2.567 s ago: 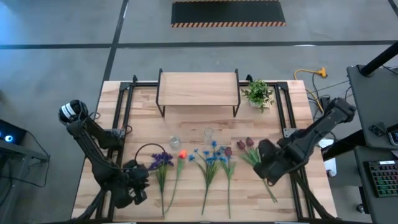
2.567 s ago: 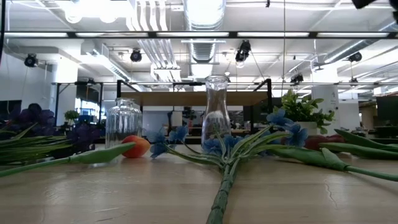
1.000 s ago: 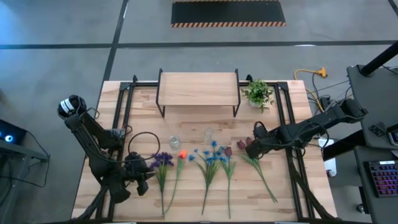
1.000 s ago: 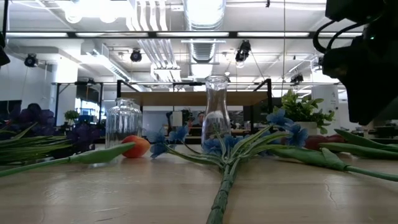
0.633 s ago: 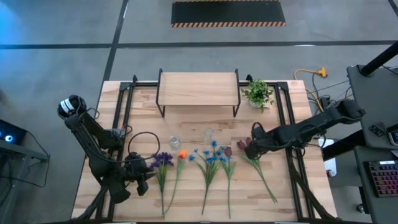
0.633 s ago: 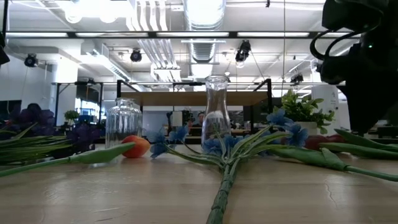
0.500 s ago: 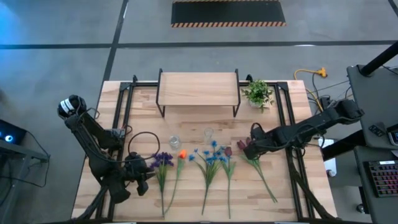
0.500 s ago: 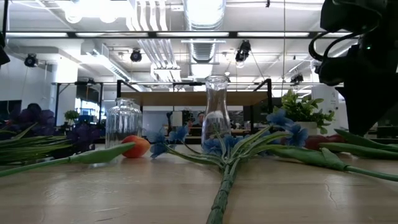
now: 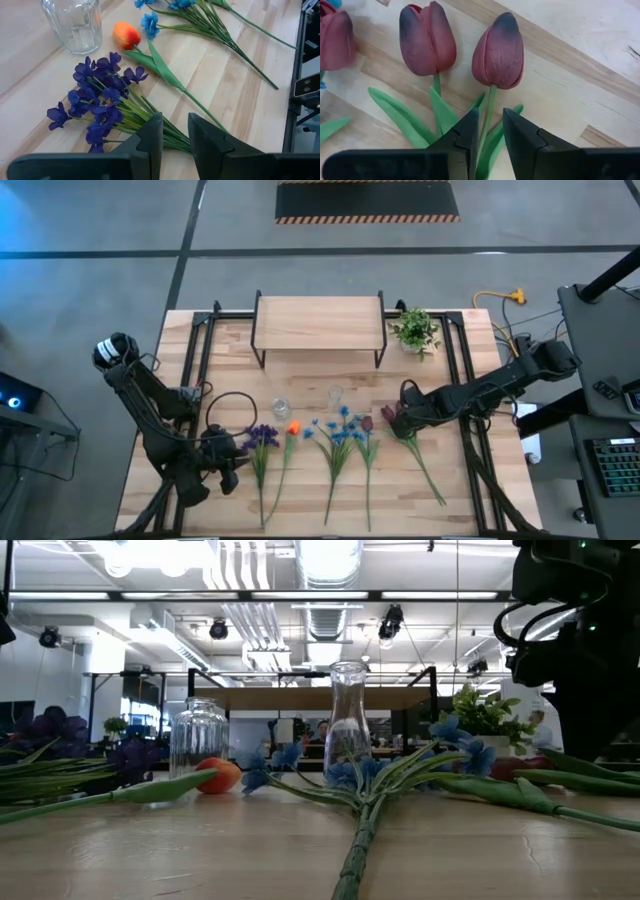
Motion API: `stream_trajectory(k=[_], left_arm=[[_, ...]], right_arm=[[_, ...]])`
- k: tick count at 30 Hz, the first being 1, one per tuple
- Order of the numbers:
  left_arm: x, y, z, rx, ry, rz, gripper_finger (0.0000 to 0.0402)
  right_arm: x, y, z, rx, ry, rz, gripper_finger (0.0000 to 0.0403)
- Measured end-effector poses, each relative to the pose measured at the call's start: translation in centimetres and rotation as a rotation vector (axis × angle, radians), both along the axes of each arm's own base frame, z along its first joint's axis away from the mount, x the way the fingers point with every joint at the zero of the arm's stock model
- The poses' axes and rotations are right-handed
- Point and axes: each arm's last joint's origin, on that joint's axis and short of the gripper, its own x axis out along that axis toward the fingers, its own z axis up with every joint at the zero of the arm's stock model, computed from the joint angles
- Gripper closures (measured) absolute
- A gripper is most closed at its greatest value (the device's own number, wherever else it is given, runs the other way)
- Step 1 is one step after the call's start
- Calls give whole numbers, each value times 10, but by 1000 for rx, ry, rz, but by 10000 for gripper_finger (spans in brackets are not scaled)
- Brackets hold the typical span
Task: Pick and place flowers into a vace then onto a shelf
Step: Put the right red tulip into the right transparent vase
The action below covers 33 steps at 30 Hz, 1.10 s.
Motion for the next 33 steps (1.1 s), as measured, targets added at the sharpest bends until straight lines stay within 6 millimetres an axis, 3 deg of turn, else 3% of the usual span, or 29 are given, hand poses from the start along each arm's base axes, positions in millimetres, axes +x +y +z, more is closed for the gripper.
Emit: stream_trajectory(k=[12,23,33], left_arm=[[0,0,0,-1,0,0,327],[0,0,0,0,0,0,327],[0,0,0,0,0,0,327]], right_arm=[[-4,-1,-8,20,3,-8,339],[-5,-1,-11,21,-5,4,391],[-3,-1,13,11,-130,17,393]])
